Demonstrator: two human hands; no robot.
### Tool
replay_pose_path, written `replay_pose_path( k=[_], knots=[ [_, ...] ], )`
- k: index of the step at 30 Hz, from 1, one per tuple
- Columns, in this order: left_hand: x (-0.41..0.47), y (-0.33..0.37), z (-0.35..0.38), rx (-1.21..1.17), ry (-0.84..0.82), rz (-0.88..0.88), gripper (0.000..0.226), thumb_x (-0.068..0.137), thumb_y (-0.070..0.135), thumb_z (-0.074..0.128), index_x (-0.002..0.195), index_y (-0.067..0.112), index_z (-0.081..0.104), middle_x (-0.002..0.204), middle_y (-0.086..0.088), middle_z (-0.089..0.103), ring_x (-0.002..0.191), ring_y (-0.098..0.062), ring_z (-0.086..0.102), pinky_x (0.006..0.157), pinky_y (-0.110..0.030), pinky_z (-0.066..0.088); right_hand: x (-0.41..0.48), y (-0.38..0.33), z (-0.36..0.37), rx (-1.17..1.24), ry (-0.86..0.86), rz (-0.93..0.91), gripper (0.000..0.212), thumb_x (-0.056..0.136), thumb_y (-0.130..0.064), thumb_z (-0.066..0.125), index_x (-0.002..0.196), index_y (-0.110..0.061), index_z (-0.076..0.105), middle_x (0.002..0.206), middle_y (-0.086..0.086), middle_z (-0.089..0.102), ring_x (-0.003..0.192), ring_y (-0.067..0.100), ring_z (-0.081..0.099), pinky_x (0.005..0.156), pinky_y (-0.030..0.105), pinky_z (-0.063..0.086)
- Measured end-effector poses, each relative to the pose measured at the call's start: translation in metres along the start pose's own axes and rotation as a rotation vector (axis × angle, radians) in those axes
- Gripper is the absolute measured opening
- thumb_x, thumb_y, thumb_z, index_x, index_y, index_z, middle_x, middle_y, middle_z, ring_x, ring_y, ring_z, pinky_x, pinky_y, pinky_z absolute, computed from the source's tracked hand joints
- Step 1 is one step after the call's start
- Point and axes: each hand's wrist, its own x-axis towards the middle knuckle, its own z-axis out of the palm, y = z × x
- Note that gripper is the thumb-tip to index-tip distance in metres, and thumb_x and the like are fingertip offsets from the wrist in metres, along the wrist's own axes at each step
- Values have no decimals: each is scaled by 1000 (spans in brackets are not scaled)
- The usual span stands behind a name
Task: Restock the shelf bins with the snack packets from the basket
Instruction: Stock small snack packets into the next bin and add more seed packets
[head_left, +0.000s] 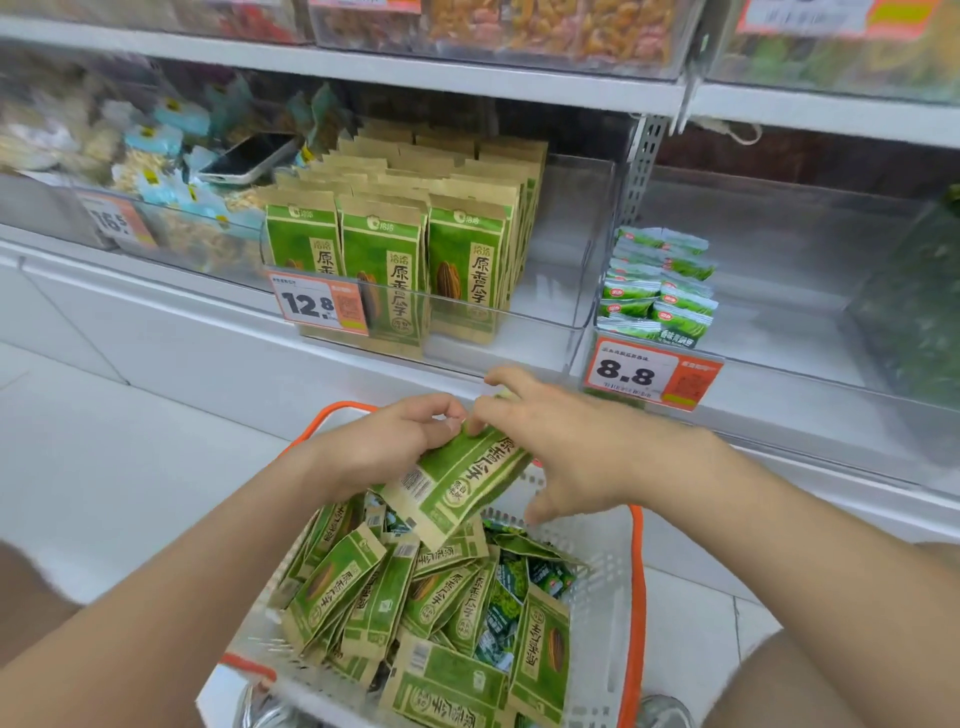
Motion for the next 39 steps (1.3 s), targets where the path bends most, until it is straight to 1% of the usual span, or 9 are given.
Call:
replay_pose_path(
  k=[4, 11, 14, 18, 22, 25, 29, 36, 39],
  knots=[
    [-15, 6, -3, 20, 48, -29, 25, 112, 20, 46, 105, 17, 70, 87, -11, 66, 80, -29, 62, 61, -34, 53, 2, 0, -6, -23, 232, -107, 44, 90, -49, 71, 130, -44, 53, 118, -12, 59, 101, 19, 53, 84, 41, 49],
    [-36, 42, -9, -6, -11, 143, 43, 104, 57, 47, 115, 28, 77, 111, 2, 79, 106, -18, 75, 92, -33, 56, -1, 3, -24, 111, 326, 88, 42, 87, -67, 67, 81, -26, 60, 67, -8, 57, 71, 17, 53, 66, 44, 53],
    [-37, 44, -14, -9, -32, 260, 31, 103, 39, 60, 123, 18, 73, 110, -12, 78, 101, -25, 75, 86, -34, 59, 0, 2, -26, 329, 512, 210, 40, 80, -62, 78, 80, -25, 63, 63, -8, 63, 65, 11, 60, 63, 37, 52],
    [-30, 45, -8, -110, 243, 406, 34, 108, 39, 49, 114, 10, 68, 94, -4, 74, 84, -18, 70, 74, -32, 56, 1, -1, -33, 785, 863, 302, 26, 84, -46, 82, 94, -29, 65, 68, -4, 74, 64, 13, 73, 68, 44, 59],
    [-21, 49, -1, -7, 499, 494, 58, 109, 55, 40, 107, 2, 63, 93, -20, 70, 81, -38, 65, 76, -54, 57, 4, -13, -35, 1120, 703, 225, 19, 96, -30, 75, 103, -12, 73, 79, 6, 79, 69, 24, 77, 68, 50, 65],
    [-21, 50, 3, 70, 582, 542, 49, 113, 50, 31, 101, 16, 65, 90, -11, 71, 82, -33, 66, 75, -57, 54, 10, -20, -30, 1181, 637, 211, 21, 100, -27, 69, 108, -8, 74, 84, 8, 80, 74, 28, 77, 69, 47, 65],
    [-23, 56, 5, 32, 679, 563, 43, 114, 45, 28, 93, 22, 58, 81, 6, 61, 75, -15, 57, 71, -45, 48, 18, -17, -35, 1144, 721, 199, 14, 99, -22, 71, 106, -12, 76, 83, 6, 80, 77, 27, 78, 69, 51, 65],
    [-14, 58, -9, 291, 972, 578, 8, 104, 17, 53, 105, 22, 60, 97, 7, 63, 89, -8, 59, 78, -33, 51, 22, -3, -63, 829, 1311, 137, 14, 99, -21, 69, 112, -17, 74, 97, -11, 78, 90, 6, 74, 80, 33, 60],
    [-4, 46, -15, 516, 990, 474, 30, 93, 11, 62, 121, 22, 60, 113, 5, 54, 102, -14, 52, 90, -37, 50, 36, 4, -61, 567, 1222, 213, 11, 99, -25, 68, 107, -18, 71, 87, -10, 74, 79, 8, 69, 73, 32, 56]
  ],
)
